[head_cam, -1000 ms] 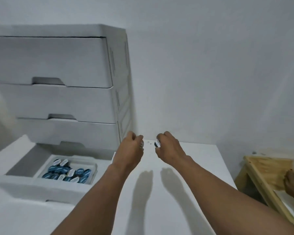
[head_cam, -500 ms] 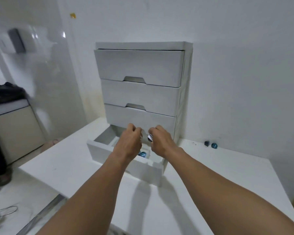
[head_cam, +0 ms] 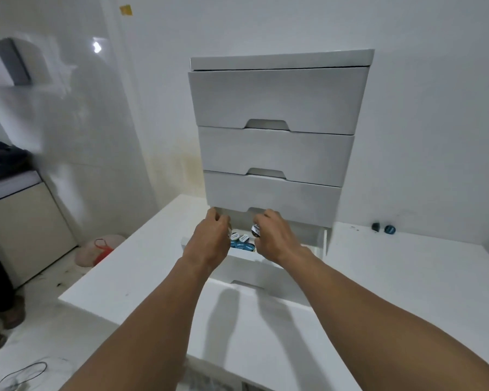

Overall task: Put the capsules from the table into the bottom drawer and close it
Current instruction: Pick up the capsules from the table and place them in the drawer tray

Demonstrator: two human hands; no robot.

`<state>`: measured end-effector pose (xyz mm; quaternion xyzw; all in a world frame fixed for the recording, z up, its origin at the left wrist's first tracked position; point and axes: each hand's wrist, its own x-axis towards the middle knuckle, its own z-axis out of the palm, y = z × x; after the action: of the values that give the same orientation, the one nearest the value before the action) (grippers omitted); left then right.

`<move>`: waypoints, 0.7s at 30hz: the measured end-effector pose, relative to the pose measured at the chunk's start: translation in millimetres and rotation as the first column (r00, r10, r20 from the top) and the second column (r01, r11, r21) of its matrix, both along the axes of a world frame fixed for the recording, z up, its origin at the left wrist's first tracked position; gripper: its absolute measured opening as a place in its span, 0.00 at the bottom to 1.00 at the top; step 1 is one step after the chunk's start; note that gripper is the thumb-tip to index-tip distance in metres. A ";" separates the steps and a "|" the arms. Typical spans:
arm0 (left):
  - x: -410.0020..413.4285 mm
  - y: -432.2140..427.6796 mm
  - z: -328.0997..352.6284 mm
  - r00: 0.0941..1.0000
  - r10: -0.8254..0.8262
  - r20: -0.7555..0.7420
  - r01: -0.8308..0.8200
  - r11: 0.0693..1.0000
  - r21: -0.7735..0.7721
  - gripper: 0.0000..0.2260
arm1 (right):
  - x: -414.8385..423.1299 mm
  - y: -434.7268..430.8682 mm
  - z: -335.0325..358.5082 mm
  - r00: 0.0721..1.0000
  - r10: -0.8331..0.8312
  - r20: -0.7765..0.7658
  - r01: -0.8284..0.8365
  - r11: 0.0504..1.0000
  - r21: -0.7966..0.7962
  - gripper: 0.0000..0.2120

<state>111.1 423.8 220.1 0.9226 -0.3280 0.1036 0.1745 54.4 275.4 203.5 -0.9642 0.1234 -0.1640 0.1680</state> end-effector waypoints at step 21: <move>168.4 -111.8 -85.7 0.969 -0.220 -0.113 0.231 0.968 0.095 0.16 | 142.7 -91.9 -91.7 0.961 -0.162 -0.224 0.189 0.976 0.107 0.16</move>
<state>279.5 312.0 134.4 0.8914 -0.4266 0.0185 0.1517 197.2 183.5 111.8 -0.9488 0.2361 -0.0653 0.1995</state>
